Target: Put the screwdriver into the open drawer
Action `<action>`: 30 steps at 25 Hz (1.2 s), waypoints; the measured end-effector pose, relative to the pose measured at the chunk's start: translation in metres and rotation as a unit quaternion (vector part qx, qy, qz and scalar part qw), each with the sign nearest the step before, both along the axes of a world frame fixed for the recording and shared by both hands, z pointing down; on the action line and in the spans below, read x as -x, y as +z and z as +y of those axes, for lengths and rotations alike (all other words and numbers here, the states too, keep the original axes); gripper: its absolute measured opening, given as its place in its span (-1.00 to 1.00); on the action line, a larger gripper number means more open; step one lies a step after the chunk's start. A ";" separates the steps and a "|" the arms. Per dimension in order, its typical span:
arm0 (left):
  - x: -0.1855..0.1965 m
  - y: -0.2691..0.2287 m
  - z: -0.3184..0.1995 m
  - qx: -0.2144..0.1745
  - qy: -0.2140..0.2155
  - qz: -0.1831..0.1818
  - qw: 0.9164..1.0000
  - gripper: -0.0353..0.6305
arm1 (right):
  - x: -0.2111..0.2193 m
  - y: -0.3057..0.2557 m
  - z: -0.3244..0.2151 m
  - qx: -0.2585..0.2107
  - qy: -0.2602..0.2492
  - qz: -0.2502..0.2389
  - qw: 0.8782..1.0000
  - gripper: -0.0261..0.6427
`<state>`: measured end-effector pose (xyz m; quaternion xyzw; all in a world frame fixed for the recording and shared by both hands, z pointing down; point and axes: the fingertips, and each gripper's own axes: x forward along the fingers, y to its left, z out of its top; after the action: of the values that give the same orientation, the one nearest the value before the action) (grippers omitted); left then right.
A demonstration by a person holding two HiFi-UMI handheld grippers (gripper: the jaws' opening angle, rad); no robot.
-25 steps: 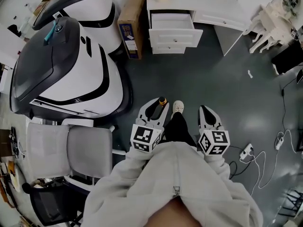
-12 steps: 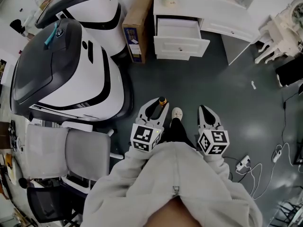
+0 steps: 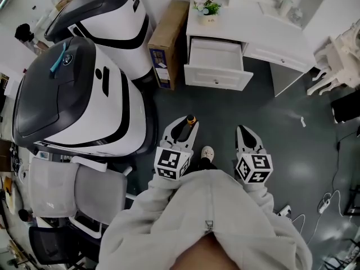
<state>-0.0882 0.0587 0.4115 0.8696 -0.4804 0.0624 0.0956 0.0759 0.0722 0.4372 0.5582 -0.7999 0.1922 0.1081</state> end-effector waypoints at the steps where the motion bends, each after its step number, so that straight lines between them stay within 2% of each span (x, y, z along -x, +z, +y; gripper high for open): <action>1: -0.001 0.001 -0.008 0.001 -0.003 -0.001 1.000 -0.53 | -0.002 0.001 -0.008 0.001 -0.001 0.000 1.000 -0.82; 14: -0.024 0.009 -0.091 0.004 -0.016 -0.001 1.000 -0.53 | -0.027 0.007 -0.100 -0.001 -0.012 -0.005 1.000 -0.82; 21: -0.028 0.006 -0.132 -0.012 -0.035 0.004 0.999 -0.53 | -0.037 0.002 -0.144 -0.015 -0.025 0.000 1.000 -0.82; 25: -0.030 0.005 -0.140 -0.015 -0.045 0.005 0.999 -0.53 | -0.038 0.005 -0.155 -0.013 -0.030 -0.005 0.999 -0.82; 30: -0.030 0.018 -0.129 0.007 -0.050 0.005 0.999 -0.53 | -0.029 0.018 -0.146 0.008 -0.043 -0.015 0.999 -0.82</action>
<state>-0.0578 -0.0708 0.4296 0.8442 -0.5222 0.0562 0.1072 0.1051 -0.0737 0.4551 0.5197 -0.8230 0.2020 0.1083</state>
